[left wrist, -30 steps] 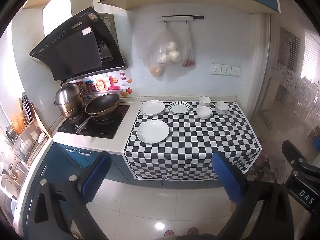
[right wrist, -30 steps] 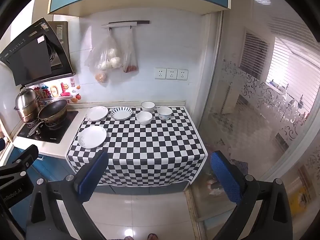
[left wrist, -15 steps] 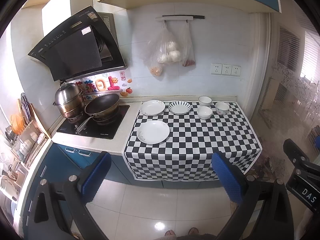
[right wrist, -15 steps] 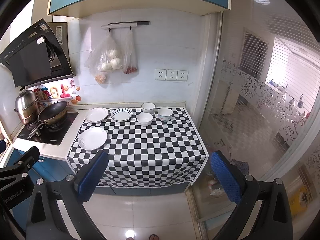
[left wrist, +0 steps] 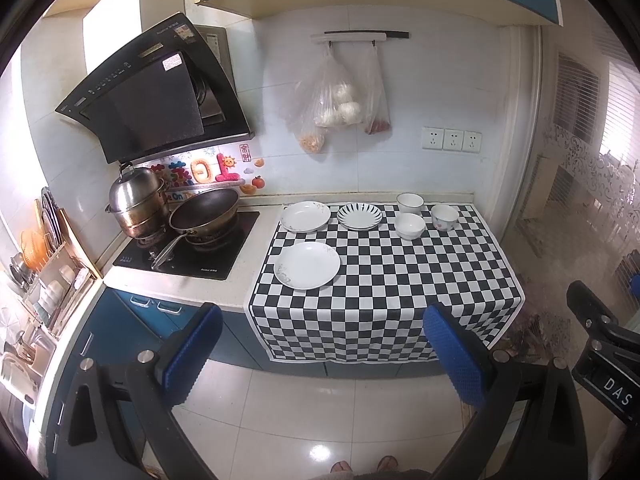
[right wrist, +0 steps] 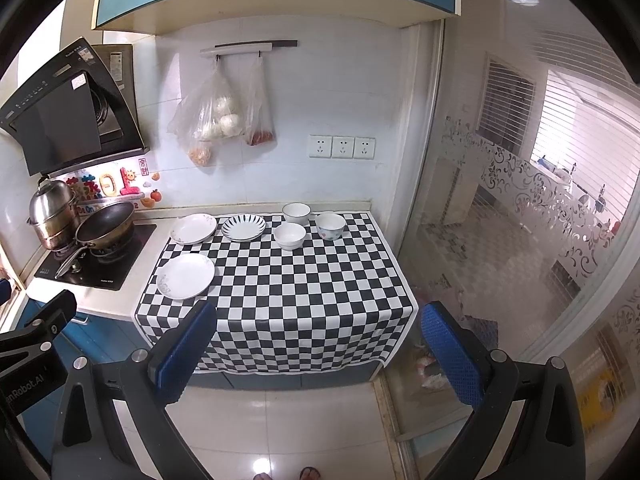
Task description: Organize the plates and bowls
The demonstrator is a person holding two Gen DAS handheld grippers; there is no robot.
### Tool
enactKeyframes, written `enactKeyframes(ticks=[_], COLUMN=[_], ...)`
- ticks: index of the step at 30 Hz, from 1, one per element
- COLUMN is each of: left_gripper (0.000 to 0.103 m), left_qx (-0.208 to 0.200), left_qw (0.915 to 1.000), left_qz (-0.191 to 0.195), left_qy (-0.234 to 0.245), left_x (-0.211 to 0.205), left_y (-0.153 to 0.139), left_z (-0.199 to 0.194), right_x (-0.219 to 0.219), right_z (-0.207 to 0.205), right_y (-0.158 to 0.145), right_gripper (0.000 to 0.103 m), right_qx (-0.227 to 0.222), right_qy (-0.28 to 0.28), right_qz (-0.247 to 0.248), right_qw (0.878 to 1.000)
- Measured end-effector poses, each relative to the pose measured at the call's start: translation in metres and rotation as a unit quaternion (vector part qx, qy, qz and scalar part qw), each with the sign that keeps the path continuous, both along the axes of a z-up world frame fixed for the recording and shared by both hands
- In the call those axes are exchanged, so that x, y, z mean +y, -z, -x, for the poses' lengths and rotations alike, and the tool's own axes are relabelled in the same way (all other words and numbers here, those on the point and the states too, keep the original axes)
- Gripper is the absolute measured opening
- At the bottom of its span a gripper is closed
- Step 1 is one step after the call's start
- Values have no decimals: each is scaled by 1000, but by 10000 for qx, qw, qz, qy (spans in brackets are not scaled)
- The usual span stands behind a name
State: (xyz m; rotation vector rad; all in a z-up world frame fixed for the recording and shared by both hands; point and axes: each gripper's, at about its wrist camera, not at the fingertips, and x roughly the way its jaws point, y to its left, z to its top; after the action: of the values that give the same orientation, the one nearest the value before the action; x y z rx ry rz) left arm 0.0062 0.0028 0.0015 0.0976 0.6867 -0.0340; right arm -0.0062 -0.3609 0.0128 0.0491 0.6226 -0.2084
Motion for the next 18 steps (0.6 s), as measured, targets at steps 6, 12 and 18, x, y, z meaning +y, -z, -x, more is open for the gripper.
enactKeyframes(ticks=[6, 12, 18], left_gripper=[103, 103, 103], left_qx=[-29, -39, -40], left_qw=[10000, 10000, 10000], left_qz=[-3, 8, 1], left_qy=[-12, -18, -13], left_x=[2, 4, 4], left_y=[-2, -3, -4], left_z=[0, -1, -1], right_x=[0, 1, 4], right_z=[0, -1, -3], right_y=[-1, -1, -2], right_gripper=[103, 103, 103], right_qx=[-8, -9, -24], right_qy=[11, -2, 10], right_qz=[-28, -14, -1], right_qw=[10000, 10000, 10000])
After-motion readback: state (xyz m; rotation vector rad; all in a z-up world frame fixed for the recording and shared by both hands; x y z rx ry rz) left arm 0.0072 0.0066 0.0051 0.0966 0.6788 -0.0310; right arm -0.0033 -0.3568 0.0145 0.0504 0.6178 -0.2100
